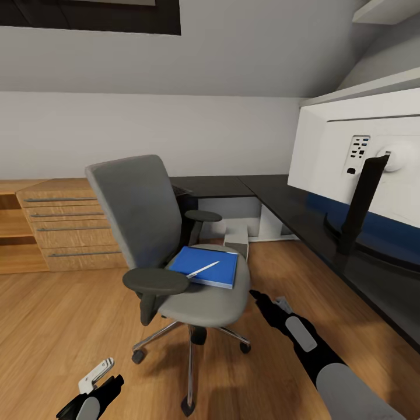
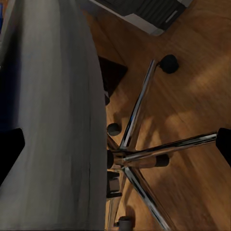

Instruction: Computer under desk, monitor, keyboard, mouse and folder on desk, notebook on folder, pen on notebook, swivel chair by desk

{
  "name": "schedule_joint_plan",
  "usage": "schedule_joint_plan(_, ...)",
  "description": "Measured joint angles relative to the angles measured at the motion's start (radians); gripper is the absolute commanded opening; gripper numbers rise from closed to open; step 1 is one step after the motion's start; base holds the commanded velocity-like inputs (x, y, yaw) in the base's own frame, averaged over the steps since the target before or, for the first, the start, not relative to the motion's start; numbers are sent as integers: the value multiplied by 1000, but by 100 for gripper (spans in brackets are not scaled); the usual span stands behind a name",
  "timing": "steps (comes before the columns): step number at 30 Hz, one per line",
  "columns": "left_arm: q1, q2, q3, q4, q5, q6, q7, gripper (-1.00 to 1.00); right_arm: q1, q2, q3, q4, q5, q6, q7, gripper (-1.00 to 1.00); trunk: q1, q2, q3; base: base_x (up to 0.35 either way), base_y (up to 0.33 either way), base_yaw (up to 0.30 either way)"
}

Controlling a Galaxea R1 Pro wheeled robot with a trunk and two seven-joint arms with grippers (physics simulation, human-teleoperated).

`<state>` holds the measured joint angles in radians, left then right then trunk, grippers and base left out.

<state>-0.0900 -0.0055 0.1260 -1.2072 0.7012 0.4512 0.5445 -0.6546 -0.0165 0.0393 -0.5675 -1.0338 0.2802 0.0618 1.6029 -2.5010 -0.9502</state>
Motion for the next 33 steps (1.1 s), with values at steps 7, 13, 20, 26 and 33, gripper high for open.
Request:
schedule_joint_plan(7, 0, 0, 0, 0, 0, 0, 0, 100, 0, 4, 23, 0, 0, 2, 21, 100, 0, 0, 0, 0, 0, 0)
schedule_joint_plan(13, 0, 0, 0, 0, 0, 0, 0, 100, 0, 5, 58, 0, 0, 2, 39, 100, 0, 0, 0, 0, 0, 0)
schedule_joint_plan(20, 0, 0, 0, 0, 0, 0, 1, 100, 0, 5, 79, 0, 1, 2, 58, 100, 0, 0, 0, 0, 0, 0)
schedule_joint_plan(26, 0, 0, 0, 0, 0, 0, 1, 100, 0, 5, 85, 0, 2, 2, 90, 100, 0, 0, 0, 0, 0, 27)
schedule_joint_plan(33, 0, 0, 0, 0, 0, 0, 3, 100, 0, 6, 89, 0, 1, 2, 107, 100, 0, 0, 0, 0, 0, 163)
